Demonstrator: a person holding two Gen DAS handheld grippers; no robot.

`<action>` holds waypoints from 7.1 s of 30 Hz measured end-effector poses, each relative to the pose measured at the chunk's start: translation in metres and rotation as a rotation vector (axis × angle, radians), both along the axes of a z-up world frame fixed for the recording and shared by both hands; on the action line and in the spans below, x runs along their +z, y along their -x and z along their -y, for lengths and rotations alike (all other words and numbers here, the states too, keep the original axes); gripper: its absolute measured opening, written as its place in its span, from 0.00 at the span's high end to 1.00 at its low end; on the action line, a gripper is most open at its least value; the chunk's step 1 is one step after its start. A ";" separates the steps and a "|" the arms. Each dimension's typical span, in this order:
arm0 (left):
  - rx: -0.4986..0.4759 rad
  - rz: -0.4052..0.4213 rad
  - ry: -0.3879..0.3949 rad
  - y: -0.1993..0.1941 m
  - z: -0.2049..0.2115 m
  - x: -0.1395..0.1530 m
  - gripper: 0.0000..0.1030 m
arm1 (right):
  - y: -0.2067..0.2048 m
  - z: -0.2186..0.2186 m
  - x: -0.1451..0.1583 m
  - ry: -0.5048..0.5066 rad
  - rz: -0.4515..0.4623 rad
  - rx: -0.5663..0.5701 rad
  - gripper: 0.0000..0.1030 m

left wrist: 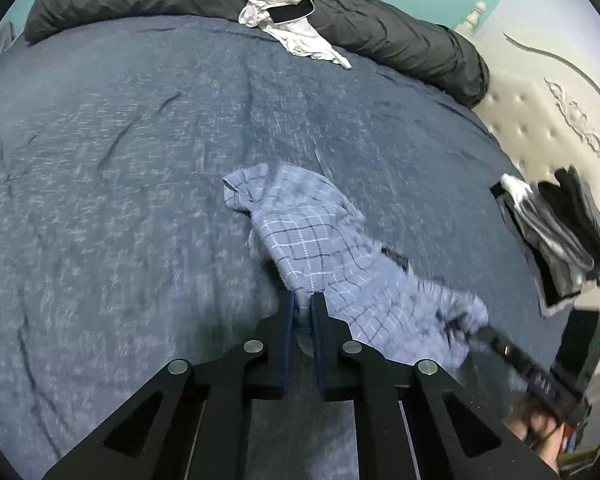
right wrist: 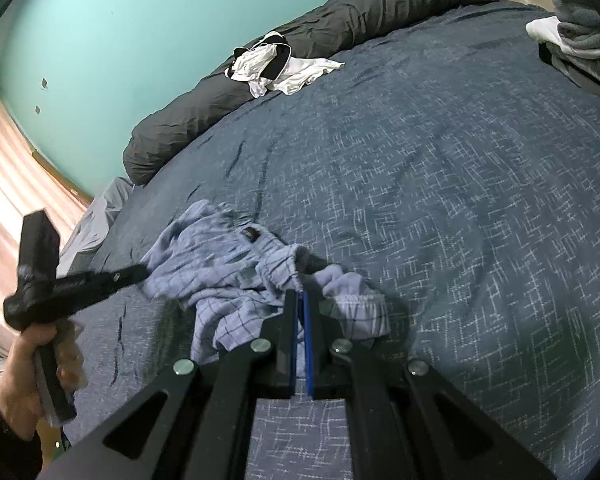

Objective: Fold clothes

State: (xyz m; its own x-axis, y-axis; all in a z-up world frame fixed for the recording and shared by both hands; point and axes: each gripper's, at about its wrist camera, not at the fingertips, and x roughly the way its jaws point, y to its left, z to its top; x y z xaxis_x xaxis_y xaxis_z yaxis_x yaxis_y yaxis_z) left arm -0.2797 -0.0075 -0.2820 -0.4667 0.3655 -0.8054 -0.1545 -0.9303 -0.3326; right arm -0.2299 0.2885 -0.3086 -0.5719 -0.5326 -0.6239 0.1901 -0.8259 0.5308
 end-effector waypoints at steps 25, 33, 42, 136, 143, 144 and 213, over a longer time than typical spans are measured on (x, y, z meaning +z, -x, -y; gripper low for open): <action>0.146 0.051 -0.002 -0.115 0.067 -0.018 0.92 | -0.013 0.033 0.003 0.011 0.010 0.099 0.98; 0.143 0.039 0.044 -0.066 0.066 -0.005 0.78 | -0.014 0.032 -0.001 0.004 0.020 0.101 0.98; 0.066 0.019 0.091 0.016 0.032 -0.007 0.52 | -0.010 0.024 -0.006 0.006 0.031 0.090 0.98; 0.084 -0.127 0.069 -0.128 0.095 0.098 0.93 | -0.101 0.113 0.069 -0.324 0.040 0.579 0.98; 0.104 -0.062 0.096 -0.137 0.105 0.062 0.93 | -0.106 0.133 0.018 -0.377 0.142 0.562 0.98; 0.107 -0.057 0.096 -0.137 0.106 0.058 0.93 | -0.105 0.131 0.016 -0.375 0.148 0.549 0.98; 0.033 -0.255 0.058 -0.159 0.104 0.217 0.93 | -0.083 0.084 0.253 -0.648 -0.079 0.441 0.96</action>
State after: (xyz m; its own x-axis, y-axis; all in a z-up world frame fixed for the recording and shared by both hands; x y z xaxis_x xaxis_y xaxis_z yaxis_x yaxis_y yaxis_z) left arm -0.1211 -0.1115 -0.0654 -0.6684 0.3032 -0.6792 -0.1957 -0.9527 -0.2327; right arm -0.1467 0.2049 -0.0552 -0.4481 -0.2643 -0.8540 0.5891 -0.8058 -0.0597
